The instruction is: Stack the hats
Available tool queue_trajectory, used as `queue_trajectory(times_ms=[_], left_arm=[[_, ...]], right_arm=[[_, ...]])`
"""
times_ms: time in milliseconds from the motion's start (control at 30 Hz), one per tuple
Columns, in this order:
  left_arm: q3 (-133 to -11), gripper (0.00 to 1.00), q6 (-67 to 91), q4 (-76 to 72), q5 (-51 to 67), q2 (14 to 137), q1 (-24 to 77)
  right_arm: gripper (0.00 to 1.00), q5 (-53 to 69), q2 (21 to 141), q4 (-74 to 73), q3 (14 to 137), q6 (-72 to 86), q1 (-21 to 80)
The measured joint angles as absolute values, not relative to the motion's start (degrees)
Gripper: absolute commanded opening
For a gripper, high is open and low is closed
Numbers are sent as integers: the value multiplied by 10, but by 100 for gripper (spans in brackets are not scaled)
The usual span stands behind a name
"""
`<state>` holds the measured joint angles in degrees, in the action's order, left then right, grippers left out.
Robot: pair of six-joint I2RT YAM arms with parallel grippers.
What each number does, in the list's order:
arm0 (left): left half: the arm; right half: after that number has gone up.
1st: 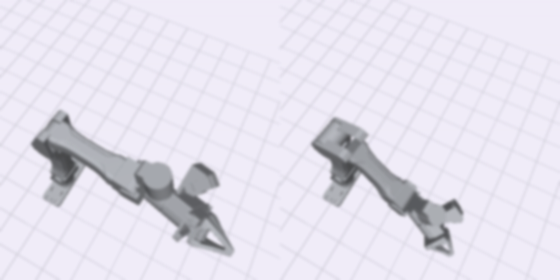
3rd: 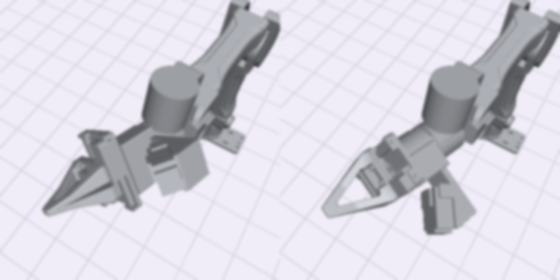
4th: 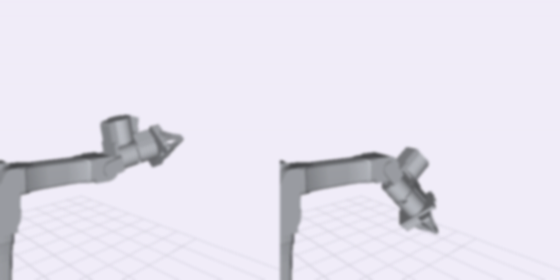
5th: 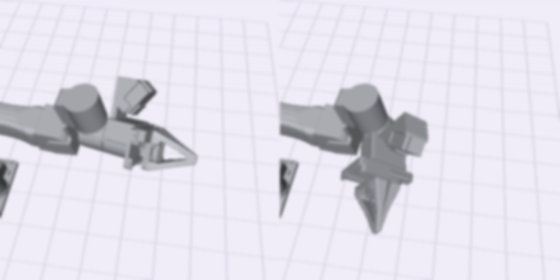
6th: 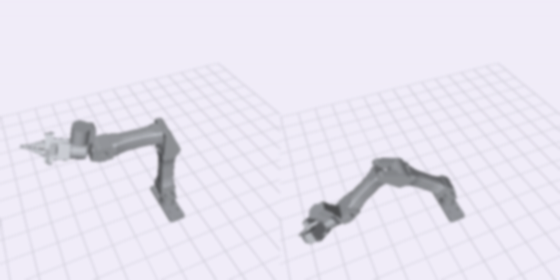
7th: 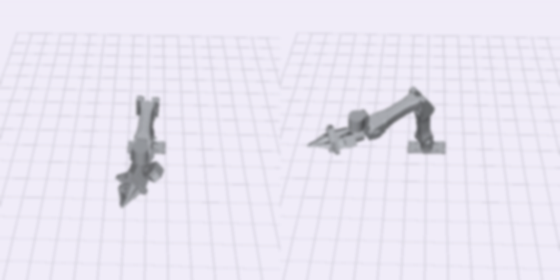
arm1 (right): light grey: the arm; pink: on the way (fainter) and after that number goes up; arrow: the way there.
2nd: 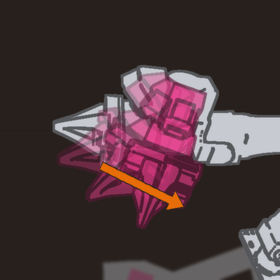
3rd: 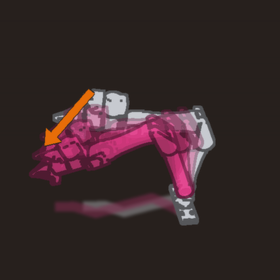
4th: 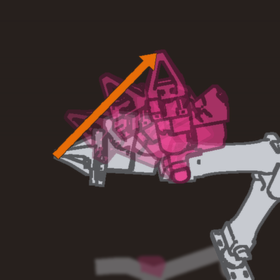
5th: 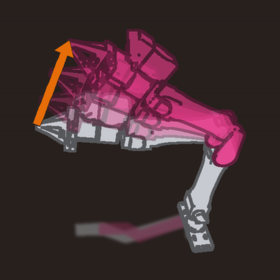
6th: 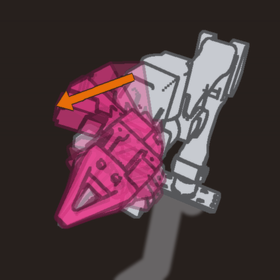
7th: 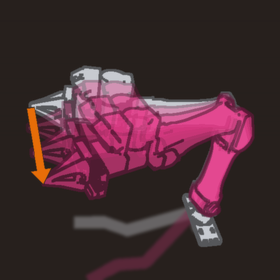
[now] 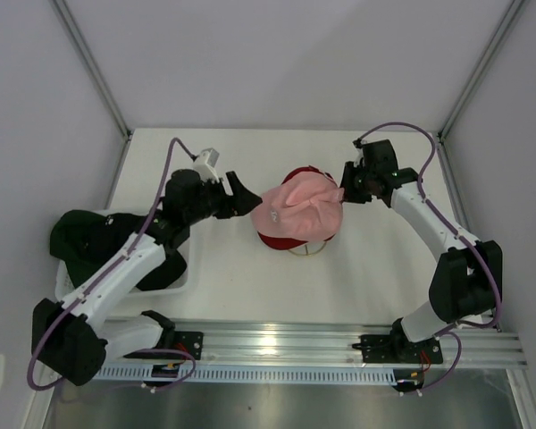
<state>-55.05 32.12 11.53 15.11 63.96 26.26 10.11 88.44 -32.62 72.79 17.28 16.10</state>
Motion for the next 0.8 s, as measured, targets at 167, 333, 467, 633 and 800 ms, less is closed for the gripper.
queue_trajectory(times_ms=[167,333,467,633,800], left_arm=[[-421,79,454,4,126,660,261],[-376,79,527,-121,123,683,260],[-340,71,563,-219,133,712,256],[-318,73,574,-282,142,745,250],[-316,74,562,-300,159,746,244]], right_arm=[[27,109,889,-328,734,168,160],[29,110,890,-329,734,167,160],[28,114,893,-329,734,168,160],[27,119,897,-329,734,169,159],[27,121,897,-323,727,176,159]])
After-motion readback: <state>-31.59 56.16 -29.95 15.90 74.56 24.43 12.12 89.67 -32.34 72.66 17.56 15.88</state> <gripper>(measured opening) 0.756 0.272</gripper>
